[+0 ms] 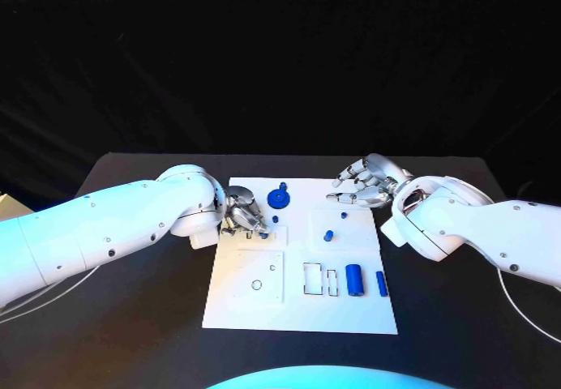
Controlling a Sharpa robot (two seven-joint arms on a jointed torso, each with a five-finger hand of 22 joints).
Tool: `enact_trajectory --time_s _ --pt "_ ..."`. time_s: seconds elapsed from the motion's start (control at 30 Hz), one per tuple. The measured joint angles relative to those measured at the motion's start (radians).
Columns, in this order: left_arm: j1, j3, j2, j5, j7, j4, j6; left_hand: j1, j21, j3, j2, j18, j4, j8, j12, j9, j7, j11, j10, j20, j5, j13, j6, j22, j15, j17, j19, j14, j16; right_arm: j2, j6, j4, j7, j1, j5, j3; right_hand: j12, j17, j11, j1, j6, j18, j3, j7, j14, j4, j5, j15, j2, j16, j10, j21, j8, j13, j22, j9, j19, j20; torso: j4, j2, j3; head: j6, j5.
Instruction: Assemble the parts on the task board
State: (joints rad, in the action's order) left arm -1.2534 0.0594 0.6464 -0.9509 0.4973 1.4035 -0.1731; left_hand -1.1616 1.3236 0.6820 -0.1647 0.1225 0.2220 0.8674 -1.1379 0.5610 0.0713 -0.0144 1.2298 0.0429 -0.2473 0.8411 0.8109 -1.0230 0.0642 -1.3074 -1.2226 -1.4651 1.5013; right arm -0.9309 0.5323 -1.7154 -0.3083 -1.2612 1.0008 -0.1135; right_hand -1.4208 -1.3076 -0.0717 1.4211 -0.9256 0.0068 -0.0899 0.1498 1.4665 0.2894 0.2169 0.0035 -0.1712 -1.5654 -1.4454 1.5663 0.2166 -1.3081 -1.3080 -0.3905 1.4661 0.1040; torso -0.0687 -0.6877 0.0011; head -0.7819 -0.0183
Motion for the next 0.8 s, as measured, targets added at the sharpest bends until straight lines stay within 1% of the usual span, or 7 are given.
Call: enact_trajectory --time_s 0.03,0.2,0.23,0.37,0.57,0.63,0.8 --pt "0.003 0.000 0.001 -0.005 0.000 0.003 0.007 0.004 0.004 0.001 -0.004 0.000 0.001 0.001 0.000 0.000 0.000 0.000 0.000 -0.002 0.000 0.000 0.000 -0.001 0.000 0.000 -0.002 0.000 0.000 0.000 0.000 0.000 0.000 0.000 0.000 0.000 0.000 0.000 0.000 0.000 0.000 0.000 0.000 0.000 0.000 0.000 0.000 0.000 0.000 0.000 0.000 0.000 0.000 0.000 0.000 0.000 0.000 0.000 0.0002 0.000 -0.0002 0.000 0.000" --pt "0.017 0.000 0.004 -0.035 -0.001 0.017 0.043 0.012 0.004 0.004 -0.004 0.000 0.004 0.005 0.000 -0.004 0.000 -0.004 0.004 -0.003 0.000 0.000 0.000 -0.006 0.003 0.000 -0.003 -0.003 0.000 -0.001 -0.001 0.001 0.000 0.001 0.000 0.000 0.000 0.000 0.000 -0.004 0.000 0.000 0.000 0.000 0.000 0.000 0.000 0.000 0.004 0.000 0.000 0.000 0.000 0.000 0.000 0.000 0.000 0.000 0.0010 0.000 -0.0007 -0.002 0.002" --pt "0.021 0.001 0.004 -0.043 -0.001 0.019 0.051 0.014 0.004 0.027 -0.006 0.000 -0.019 0.005 0.000 -0.005 0.000 -0.004 0.004 -0.003 0.000 0.000 0.000 -0.006 0.004 0.000 -0.003 -0.004 0.000 -0.002 -0.002 0.001 0.000 0.001 0.000 0.000 0.000 0.000 0.000 -0.004 0.000 0.000 0.000 0.000 0.000 0.000 0.000 0.000 0.004 0.000 0.000 0.000 0.000 0.000 0.000 0.000 0.000 0.000 0.0012 0.000 -0.0010 -0.002 0.002" --pt "0.027 0.000 0.004 -0.066 -0.003 0.028 0.074 0.017 0.008 0.028 -0.009 0.000 -0.019 0.005 0.000 -0.005 -0.002 0.000 0.007 -0.003 0.000 0.000 0.005 -0.008 0.004 0.000 -0.003 -0.004 0.000 -0.002 -0.002 0.001 0.000 0.002 0.000 0.000 0.000 0.000 0.000 -0.004 0.000 0.000 0.000 0.000 0.000 0.000 0.000 0.000 0.004 0.000 0.000 0.000 0.000 0.000 0.000 0.000 0.000 0.000 0.0017 0.000 -0.0012 -0.001 0.001" --pt "0.032 -0.001 0.004 -0.096 -0.006 0.036 0.099 0.023 0.008 0.030 -0.015 0.000 -0.017 0.005 0.000 -0.009 -0.002 -0.002 0.010 -0.003 0.000 0.001 0.008 -0.012 0.003 0.000 -0.010 -0.004 0.000 -0.002 -0.003 0.001 0.000 0.003 0.000 0.000 0.000 0.000 0.000 -0.004 0.000 0.000 0.000 0.000 0.000 0.000 0.000 0.000 0.004 0.000 0.000 0.000 0.000 0.000 0.000 0.000 0.000 0.000 0.0019 0.000 -0.0016 -0.001 0.001" --pt "0.033 -0.001 0.005 -0.104 -0.006 0.039 0.104 0.027 0.008 0.030 -0.016 0.000 -0.017 0.005 0.000 -0.011 -0.007 -0.005 0.013 -0.003 0.000 0.003 0.014 -0.012 0.004 0.000 -0.011 -0.004 0.000 -0.002 -0.003 0.001 0.000 0.003 0.000 0.000 0.000 0.000 0.000 -0.004 0.000 0.000 0.000 0.000 0.000 0.000 0.000 0.000 0.004 0.000 0.000 0.000 0.000 0.000 0.000 0.000 0.000 0.000 0.0019 0.000 -0.0016 -0.001 0.001" --pt "0.034 -0.001 0.011 -0.119 -0.007 0.043 0.115 0.036 0.016 0.035 -0.014 0.000 -0.013 0.013 -0.006 -0.014 -0.007 -0.005 0.020 -0.007 -0.013 0.011 0.014 -0.019 0.007 0.000 -0.014 0.000 0.000 -0.003 -0.003 0.001 0.000 0.004 0.000 0.000 0.000 0.000 0.000 -0.004 0.000 0.000 0.000 0.000 0.000 0.000 0.000 0.000 0.004 0.000 0.000 0.000 0.000 0.000 0.000 0.000 0.000 0.000 0.0020 -0.001 -0.0016 -0.002 0.000"
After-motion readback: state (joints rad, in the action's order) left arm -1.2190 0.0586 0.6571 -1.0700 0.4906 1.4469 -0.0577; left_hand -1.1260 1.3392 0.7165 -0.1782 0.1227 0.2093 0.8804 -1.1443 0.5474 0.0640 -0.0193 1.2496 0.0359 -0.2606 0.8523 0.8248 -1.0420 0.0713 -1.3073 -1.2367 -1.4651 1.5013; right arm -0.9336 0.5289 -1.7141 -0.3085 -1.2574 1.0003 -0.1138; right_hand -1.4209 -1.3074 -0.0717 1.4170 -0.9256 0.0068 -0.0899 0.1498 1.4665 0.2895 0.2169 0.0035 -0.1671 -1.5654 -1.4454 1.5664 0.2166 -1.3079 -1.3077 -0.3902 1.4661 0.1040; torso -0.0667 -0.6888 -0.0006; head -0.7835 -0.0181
